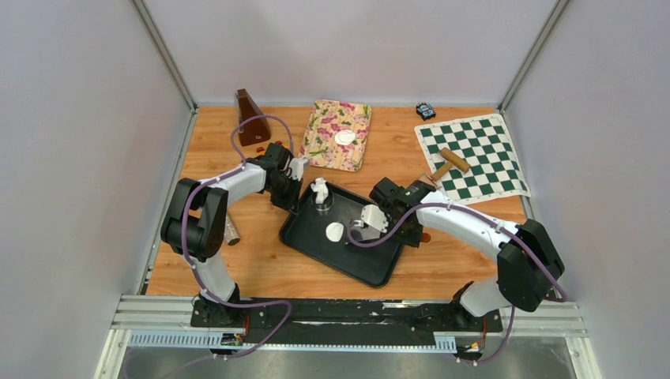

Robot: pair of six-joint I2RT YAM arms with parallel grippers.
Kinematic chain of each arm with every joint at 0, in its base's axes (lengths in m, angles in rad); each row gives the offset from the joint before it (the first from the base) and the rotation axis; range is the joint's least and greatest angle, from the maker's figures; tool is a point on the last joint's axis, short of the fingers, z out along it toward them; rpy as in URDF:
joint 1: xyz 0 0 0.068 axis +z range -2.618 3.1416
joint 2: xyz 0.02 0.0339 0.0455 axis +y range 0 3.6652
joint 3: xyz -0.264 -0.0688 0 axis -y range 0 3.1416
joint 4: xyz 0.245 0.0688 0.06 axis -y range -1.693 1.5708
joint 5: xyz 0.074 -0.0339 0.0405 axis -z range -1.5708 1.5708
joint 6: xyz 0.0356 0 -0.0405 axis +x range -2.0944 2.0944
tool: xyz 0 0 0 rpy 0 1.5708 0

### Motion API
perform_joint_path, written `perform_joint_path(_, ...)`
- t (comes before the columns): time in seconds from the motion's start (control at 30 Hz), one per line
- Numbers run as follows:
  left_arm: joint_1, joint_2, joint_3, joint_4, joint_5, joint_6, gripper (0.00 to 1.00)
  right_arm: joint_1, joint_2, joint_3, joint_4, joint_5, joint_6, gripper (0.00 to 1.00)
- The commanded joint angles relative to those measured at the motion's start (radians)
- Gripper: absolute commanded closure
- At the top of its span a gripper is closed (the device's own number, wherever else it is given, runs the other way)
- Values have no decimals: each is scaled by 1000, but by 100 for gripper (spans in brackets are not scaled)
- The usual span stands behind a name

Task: Roll out the dumpling wrappers from the dough

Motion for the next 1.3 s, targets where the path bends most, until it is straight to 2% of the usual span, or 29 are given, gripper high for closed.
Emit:
perform_joint_path(0.0, -3, 37, -4, -9, -86, 26, 100, -2, -42, -51, 7, 12, -6, 100)
perform_joint_path(0.57, -3, 32, -6, -7, -92, 24, 100, 60, 128, -60, 112, 113, 42, 100)
perform_joint_path(0.97, -3, 29, -7, -7, -93, 23, 100, 83, 188, -6, 122, 136, 60, 100)
perform_joint_path(1.27, -3, 30, -6, -8, -89, 24, 100, 89, 160, -26, 108, 110, 41, 100)
